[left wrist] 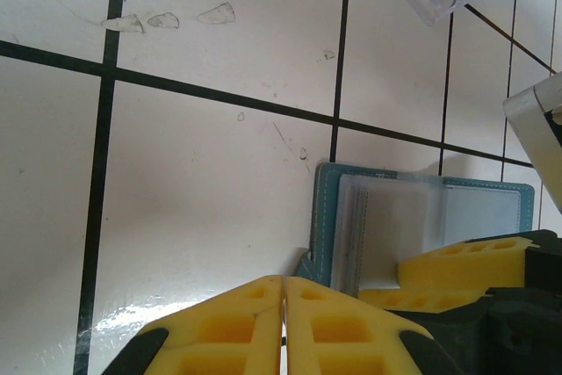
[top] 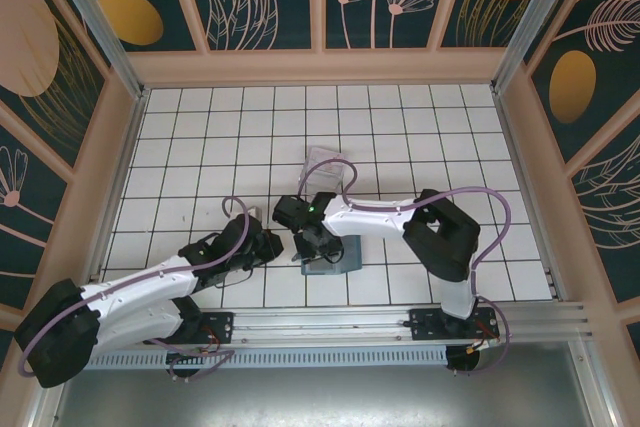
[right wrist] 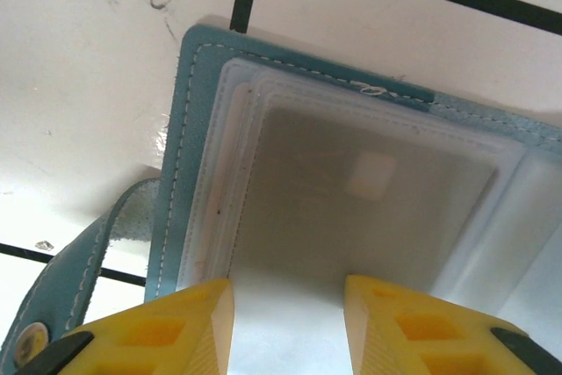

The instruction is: Take the credit cards out of the card holder

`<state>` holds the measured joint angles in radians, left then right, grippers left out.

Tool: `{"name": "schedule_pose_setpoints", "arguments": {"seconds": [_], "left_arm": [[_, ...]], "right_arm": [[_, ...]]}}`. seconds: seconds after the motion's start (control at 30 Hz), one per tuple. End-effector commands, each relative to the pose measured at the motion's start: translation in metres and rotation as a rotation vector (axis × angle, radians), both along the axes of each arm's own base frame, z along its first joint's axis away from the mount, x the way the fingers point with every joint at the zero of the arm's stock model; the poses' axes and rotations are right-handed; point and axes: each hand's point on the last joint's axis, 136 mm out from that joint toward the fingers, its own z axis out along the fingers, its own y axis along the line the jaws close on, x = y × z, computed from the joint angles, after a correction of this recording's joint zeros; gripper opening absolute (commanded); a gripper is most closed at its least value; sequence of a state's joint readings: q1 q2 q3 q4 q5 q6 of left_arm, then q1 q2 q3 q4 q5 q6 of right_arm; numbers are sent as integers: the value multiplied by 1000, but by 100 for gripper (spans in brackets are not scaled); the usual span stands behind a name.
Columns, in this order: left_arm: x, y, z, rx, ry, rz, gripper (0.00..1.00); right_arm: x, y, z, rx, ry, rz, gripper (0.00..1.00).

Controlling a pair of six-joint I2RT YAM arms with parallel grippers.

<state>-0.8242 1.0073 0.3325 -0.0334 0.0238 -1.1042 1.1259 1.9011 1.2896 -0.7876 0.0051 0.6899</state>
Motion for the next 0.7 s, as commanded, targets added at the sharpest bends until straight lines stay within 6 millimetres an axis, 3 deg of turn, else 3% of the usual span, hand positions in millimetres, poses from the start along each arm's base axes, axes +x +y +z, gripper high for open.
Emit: {"name": "schedule_pose_setpoints", "arguments": {"seconds": [0.0,0.23,0.67], "left_arm": [[0,2,-4,18,5,-3,10],[1,1,-2,18,2,-8,10],[0,-1,-2,21,8,-22,9]], "right_arm": [[-1,-8,-7,-70,-7,13,39],[-3,-14,-15,-120,-12,17,38],[-3,-9,-11,-99,-30,20,13]]}}
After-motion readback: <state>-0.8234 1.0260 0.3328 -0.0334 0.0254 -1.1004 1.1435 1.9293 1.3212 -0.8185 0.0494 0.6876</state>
